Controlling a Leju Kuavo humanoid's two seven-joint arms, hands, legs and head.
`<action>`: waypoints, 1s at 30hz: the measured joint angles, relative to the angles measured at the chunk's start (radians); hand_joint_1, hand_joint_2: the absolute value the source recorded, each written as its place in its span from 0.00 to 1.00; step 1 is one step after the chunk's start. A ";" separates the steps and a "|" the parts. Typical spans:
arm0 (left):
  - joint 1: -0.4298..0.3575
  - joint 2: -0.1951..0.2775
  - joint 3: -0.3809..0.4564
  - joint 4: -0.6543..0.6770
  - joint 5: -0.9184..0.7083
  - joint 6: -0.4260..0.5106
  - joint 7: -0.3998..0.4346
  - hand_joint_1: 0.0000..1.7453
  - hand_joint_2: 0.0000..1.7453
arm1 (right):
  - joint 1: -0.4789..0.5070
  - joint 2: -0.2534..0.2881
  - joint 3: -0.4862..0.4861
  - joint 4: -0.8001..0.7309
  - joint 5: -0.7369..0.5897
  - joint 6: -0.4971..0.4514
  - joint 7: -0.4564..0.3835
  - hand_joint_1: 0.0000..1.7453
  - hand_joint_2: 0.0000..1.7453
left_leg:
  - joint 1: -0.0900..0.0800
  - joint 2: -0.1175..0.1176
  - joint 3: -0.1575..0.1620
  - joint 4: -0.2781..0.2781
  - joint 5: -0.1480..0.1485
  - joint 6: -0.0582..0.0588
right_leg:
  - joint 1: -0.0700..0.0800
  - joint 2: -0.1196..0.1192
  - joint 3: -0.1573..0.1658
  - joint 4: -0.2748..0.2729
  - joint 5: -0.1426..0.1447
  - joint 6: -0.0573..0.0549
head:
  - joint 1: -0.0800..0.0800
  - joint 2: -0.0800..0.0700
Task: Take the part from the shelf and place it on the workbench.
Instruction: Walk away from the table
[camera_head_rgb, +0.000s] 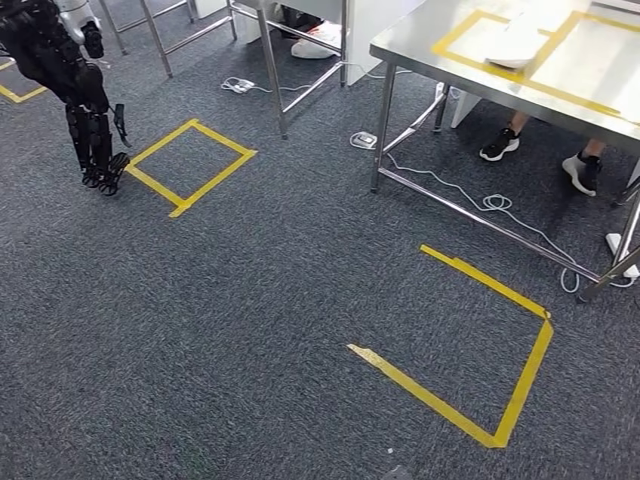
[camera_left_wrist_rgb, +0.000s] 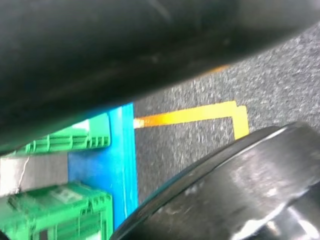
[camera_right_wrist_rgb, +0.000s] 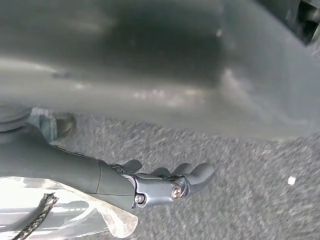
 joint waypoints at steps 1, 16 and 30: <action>0.001 0.000 0.000 0.000 0.000 0.000 0.001 0.00 0.00 | 0.000 0.000 0.001 0.000 0.001 0.000 0.000 0.00 0.00 | -0.001 0.016 -0.007 0.012 -0.007 -0.006 | -0.001 -0.013 0.001 -0.003 0.003 -0.006 | -0.001 0.000; -0.003 -0.006 0.001 0.001 -0.024 -0.021 0.032 0.00 0.00 | 0.000 -0.007 0.002 0.001 0.045 0.006 0.016 0.00 0.00 | -0.004 0.187 0.005 -0.001 -0.011 0.008 | 0.013 -0.185 0.029 0.001 -0.033 0.013 | -0.004 0.000; -0.004 -0.010 0.001 0.002 -0.048 -0.029 0.033 0.00 0.00 | 0.005 -0.009 0.002 0.001 0.061 -0.004 0.027 0.00 0.00 | 0.001 0.001 -0.005 0.008 -0.004 -0.001 | 0.004 0.006 -0.008 0.013 -0.008 0.006 | 0.004 0.000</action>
